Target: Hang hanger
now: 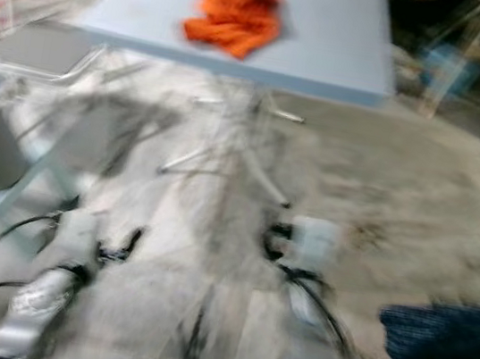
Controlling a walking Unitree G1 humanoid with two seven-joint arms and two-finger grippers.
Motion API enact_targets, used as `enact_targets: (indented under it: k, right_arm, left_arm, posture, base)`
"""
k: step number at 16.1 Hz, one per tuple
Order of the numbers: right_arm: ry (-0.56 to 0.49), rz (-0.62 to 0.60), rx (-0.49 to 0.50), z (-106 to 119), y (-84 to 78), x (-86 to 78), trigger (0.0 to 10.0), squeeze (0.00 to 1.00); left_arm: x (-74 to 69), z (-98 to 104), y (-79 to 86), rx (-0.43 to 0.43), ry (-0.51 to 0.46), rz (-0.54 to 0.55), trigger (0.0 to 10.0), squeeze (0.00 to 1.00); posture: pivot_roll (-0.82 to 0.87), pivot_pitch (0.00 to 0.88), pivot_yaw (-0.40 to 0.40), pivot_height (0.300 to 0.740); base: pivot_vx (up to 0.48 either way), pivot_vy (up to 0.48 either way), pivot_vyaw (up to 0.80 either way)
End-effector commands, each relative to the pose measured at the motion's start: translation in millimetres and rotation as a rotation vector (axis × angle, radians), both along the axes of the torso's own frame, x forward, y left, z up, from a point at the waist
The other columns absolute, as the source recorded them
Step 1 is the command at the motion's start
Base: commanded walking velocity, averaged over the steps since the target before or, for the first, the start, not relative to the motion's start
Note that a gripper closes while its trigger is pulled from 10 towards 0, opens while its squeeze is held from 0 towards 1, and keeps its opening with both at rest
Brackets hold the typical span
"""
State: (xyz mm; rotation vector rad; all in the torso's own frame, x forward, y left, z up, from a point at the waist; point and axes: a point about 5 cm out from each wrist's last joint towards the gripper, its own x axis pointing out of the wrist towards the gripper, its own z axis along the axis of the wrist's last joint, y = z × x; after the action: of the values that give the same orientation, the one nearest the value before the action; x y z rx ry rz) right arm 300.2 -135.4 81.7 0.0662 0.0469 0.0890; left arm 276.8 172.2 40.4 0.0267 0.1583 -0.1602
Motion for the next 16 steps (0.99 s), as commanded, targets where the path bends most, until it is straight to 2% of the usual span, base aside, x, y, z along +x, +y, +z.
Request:
enact_targets:
  k: [1,4,16]
  right_arm:
    - [0.009,-0.040,-0.017,-3.5,-13.0,-2.6,10.0,0.00]
    - [0.013,-0.045,-0.012,-4.8,-13.1,-3.7,10.0,0.00]
    - [0.031,-0.076,-0.012,-9.4,-16.5,-3.7,10.0,0.00]
  left_arm:
    - [-0.5,0.5,-6.6,-0.017,-0.005,-0.011,10.0,0.00]
    - [-0.7,-0.1,-5.5,-0.006,0.001,-0.011,10.0,0.00]
    - [-0.8,-4.2,-0.6,0.012,0.018,0.026,10.0,0.00]
  posture:
    - [0.13,0.206,0.012,0.740]
    - [0.13,0.206,0.015,0.740]
    - [0.13,0.204,0.018,0.740]
  base:
    - [0.349,0.000,0.00]
    - [0.291,0.000,0.00]
    - [0.000,0.000,0.00]
